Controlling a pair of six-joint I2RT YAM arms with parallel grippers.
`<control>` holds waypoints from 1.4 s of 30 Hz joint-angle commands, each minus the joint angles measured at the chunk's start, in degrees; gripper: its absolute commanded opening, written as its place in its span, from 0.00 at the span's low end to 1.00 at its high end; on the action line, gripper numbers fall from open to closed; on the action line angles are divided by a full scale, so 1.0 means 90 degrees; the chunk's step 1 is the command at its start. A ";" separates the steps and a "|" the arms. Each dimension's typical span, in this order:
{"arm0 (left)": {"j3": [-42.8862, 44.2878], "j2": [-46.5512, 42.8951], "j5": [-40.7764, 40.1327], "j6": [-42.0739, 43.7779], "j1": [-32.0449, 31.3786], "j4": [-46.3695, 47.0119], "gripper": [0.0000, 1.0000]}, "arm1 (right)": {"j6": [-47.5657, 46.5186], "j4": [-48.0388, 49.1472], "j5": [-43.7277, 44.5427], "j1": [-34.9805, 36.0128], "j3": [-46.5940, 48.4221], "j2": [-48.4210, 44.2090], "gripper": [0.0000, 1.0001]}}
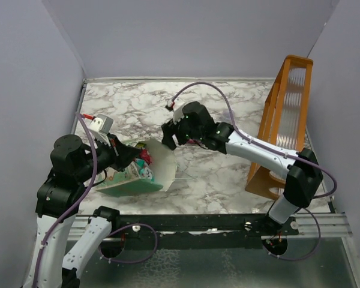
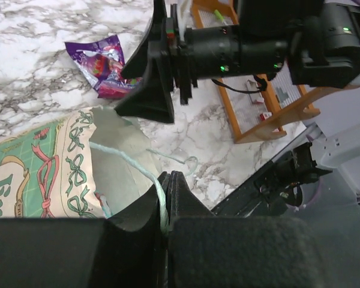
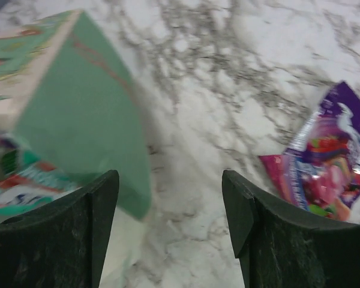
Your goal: Take the snacks out of the paper bag
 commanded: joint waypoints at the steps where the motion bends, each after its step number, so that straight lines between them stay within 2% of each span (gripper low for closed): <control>1: -0.0219 -0.0099 0.0539 0.0028 -0.0034 0.0020 0.00 | -0.0191 -0.0160 -0.0879 0.0513 -0.0406 -0.0513 0.70; 7: -0.0226 -0.0324 0.0263 -0.0004 -0.0034 -0.0679 0.00 | 0.0038 0.0383 -0.1003 0.0630 -0.1341 -0.1091 0.73; 12: -0.0325 -0.0383 0.0436 -0.0356 -0.0034 -0.0647 0.00 | 0.0071 0.0711 -0.1161 0.0678 -0.1852 -0.1096 0.73; 16: -0.0285 -0.0384 0.0030 -0.0668 -0.0032 -0.0451 0.00 | 0.0189 0.0926 -0.0675 0.1192 -0.1982 -0.1196 0.73; 20: -0.0269 -0.0415 -0.0332 -0.0810 -0.0034 -0.0348 0.00 | 0.0603 0.0752 0.0647 0.1430 -0.2077 -0.1459 0.73; 22: -0.0246 -0.0462 -0.0685 -0.0869 -0.0034 -0.0390 0.00 | 0.0616 0.0636 0.1138 0.1431 -0.2126 -0.1594 0.77; 24: -0.0208 -0.0481 -0.1001 -0.0862 -0.0034 -0.0443 0.00 | 0.0429 0.0631 0.1274 0.1426 -0.2159 -0.1703 0.81; 31: -0.0053 -0.0310 -0.1307 -0.0797 -0.0032 -0.0583 0.00 | -0.0296 0.0879 0.1246 0.1643 -0.2123 -0.1955 0.82; 33: -0.0086 -0.0354 -0.1388 -0.0836 -0.0034 -0.0548 0.00 | -0.0322 0.1096 0.1056 0.1766 -0.2139 -0.1887 0.77; 38: -0.0064 -0.0371 -0.1467 -0.0884 -0.0027 -0.0493 0.00 | -0.0205 0.1570 0.0718 0.2287 -0.1909 -0.1329 0.45; 42: -0.0058 -0.0299 -0.1356 -0.0879 -0.0031 -0.0450 0.00 | -0.0067 0.1760 0.0675 0.2716 -0.1418 -0.0609 0.44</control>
